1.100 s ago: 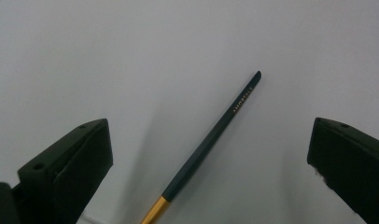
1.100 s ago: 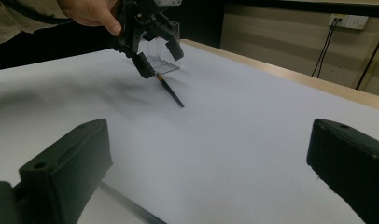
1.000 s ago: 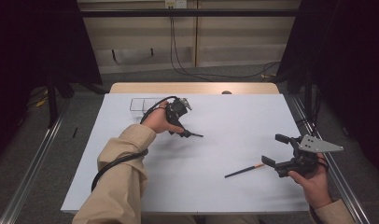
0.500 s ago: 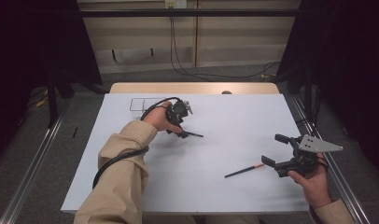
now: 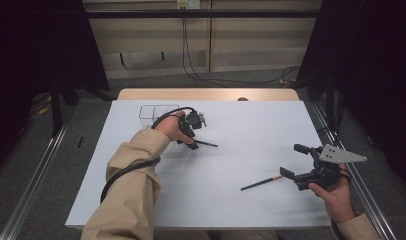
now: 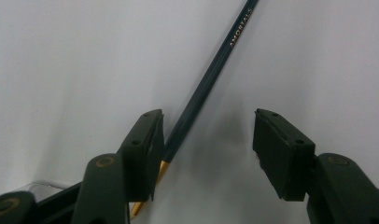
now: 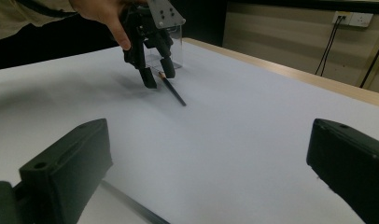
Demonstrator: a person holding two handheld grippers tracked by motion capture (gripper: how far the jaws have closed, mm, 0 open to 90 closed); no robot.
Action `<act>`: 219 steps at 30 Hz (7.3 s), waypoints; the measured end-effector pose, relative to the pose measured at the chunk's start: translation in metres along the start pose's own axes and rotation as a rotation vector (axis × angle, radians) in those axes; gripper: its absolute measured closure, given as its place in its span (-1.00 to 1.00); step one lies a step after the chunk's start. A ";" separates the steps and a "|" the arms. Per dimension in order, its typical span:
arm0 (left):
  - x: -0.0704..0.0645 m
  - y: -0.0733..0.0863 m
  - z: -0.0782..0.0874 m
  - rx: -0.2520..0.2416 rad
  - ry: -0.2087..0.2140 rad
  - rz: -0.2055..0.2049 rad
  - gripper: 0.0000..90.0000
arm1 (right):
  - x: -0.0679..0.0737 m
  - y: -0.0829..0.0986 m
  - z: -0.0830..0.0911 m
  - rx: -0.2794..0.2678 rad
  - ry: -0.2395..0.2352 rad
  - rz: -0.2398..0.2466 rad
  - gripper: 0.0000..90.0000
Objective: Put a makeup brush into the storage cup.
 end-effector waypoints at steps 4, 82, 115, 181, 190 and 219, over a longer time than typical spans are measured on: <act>-0.001 0.001 -0.002 0.014 0.021 0.000 0.03 | 0.000 0.000 0.000 -0.002 -0.002 -0.001 -1.00; -0.054 -0.019 0.031 -0.023 0.131 -0.061 0.85 | 0.014 -0.008 -0.034 0.166 -0.124 0.025 -1.00; -0.074 -0.036 0.034 -0.059 0.162 -0.126 0.85 | 0.024 -0.042 -0.115 0.425 -0.237 0.076 -0.94; -0.083 -0.055 0.048 -0.140 0.220 -0.176 0.84 | 0.047 -0.028 -0.162 0.694 -0.425 0.254 0.89; -0.085 -0.056 0.047 -0.166 0.239 -0.170 0.84 | 0.051 -0.027 -0.162 0.702 -0.422 0.239 0.90; -0.071 -0.043 0.053 -0.406 0.168 -0.033 -0.76 | 0.043 -0.026 -0.153 0.686 -0.396 0.201 0.90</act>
Point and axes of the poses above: each handheld gripper's, and its own axes: z roughly backward along the jaws, y roughly out of its underside, x roughly to its left, the point moved 4 cm from there along -z, roughly forward along the jaws
